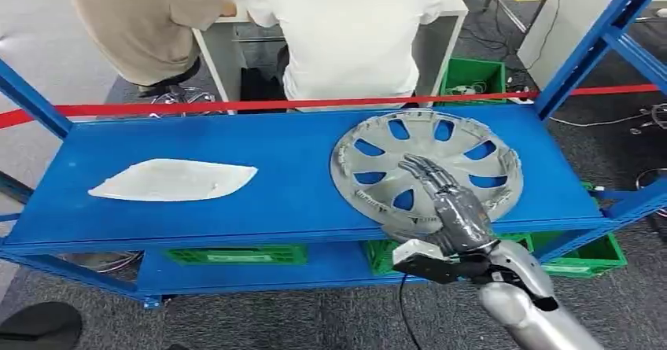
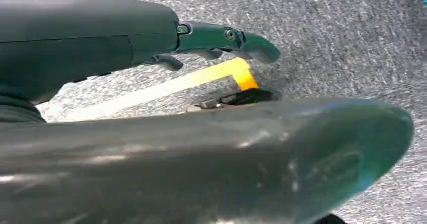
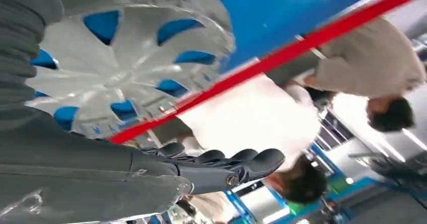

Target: Take the parts from the cabinet and place them on the table.

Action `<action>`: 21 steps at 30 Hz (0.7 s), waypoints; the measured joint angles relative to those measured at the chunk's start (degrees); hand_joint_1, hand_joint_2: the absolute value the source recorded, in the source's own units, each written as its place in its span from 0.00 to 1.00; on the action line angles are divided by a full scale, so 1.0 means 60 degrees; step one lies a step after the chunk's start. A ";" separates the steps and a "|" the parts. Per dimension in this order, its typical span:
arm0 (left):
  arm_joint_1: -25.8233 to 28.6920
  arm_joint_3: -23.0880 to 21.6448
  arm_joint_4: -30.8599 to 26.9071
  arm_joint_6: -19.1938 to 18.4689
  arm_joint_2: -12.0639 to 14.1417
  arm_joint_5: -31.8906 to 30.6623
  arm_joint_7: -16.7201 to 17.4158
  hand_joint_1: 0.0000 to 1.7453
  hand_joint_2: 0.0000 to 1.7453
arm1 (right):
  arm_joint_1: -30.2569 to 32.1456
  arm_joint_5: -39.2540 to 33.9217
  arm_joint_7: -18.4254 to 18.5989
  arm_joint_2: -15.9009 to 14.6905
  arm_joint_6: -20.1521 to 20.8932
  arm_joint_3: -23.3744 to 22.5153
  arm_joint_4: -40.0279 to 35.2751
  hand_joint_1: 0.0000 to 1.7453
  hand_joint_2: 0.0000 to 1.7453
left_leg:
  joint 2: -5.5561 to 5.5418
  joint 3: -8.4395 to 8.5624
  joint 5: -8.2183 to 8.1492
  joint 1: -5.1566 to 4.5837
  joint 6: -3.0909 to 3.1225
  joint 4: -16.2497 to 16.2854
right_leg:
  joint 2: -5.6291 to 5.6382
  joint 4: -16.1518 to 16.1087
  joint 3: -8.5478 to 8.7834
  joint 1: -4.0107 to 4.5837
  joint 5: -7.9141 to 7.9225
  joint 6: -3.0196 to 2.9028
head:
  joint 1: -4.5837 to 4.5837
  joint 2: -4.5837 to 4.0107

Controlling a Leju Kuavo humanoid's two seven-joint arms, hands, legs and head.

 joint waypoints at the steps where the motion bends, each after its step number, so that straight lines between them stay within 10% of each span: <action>1: -0.0029 0.0000 0.0000 -0.0007 0.0000 -0.0004 -0.0011 0.00 0.00 | 0.0055 -0.0203 -0.0110 -0.0022 0.0102 -0.0062 -0.0128 0.00 1.00 | -0.0012 -0.0011 -0.0065 0.0011 0.0082 -0.0016 | 0.0010 -0.0026 -0.0039 -0.0010 0.0020 0.0051 | 0.0022 0.0000; 5: 0.0016 0.0000 0.0000 -0.0026 0.0015 -0.0073 -0.0026 0.00 0.00 | 0.0336 -0.1573 -0.0843 -0.0044 0.0744 -0.0241 -0.0650 0.00 1.00 | -0.0019 -0.0009 -0.0019 0.0026 0.0302 -0.0071 | -0.0018 0.0021 -0.0063 -0.0066 -0.0054 0.0266 | 0.0051 0.0000; 10: 0.0025 0.0025 0.0000 -0.0044 0.0022 -0.0055 -0.0022 0.00 0.00 | 0.0677 -0.1088 -0.0423 -0.0305 0.0831 -0.0394 -0.1464 0.00 1.00 | -0.0016 0.0003 -0.0043 0.0004 0.0399 -0.0064 | -0.0042 0.2891 -0.1381 -0.0078 -0.1356 0.0382 | 0.0153 0.0000; 14: 0.0035 0.0157 0.0000 -0.0007 -0.0022 0.0011 -0.0022 0.00 0.00 | 0.0679 0.0856 0.1272 -0.1262 0.1371 -0.0343 -0.1680 0.00 1.00 | -0.0044 0.0099 -0.0090 0.0021 0.0345 -0.0063 | -0.0048 0.0365 -0.0110 -0.0109 0.0037 0.0360 | 0.0160 0.0000; 21: -0.0004 0.0186 0.0000 -0.0015 -0.0040 -0.0102 -0.0022 0.00 0.00 | 0.0546 0.2506 0.2583 -0.1884 0.1556 -0.0135 -0.1217 0.00 1.00 | -0.0029 -0.0063 -0.0358 -0.0029 -0.0004 0.0201 | -0.0009 -0.0126 0.0074 -0.0110 0.0033 -0.0047 | 0.0134 -0.0004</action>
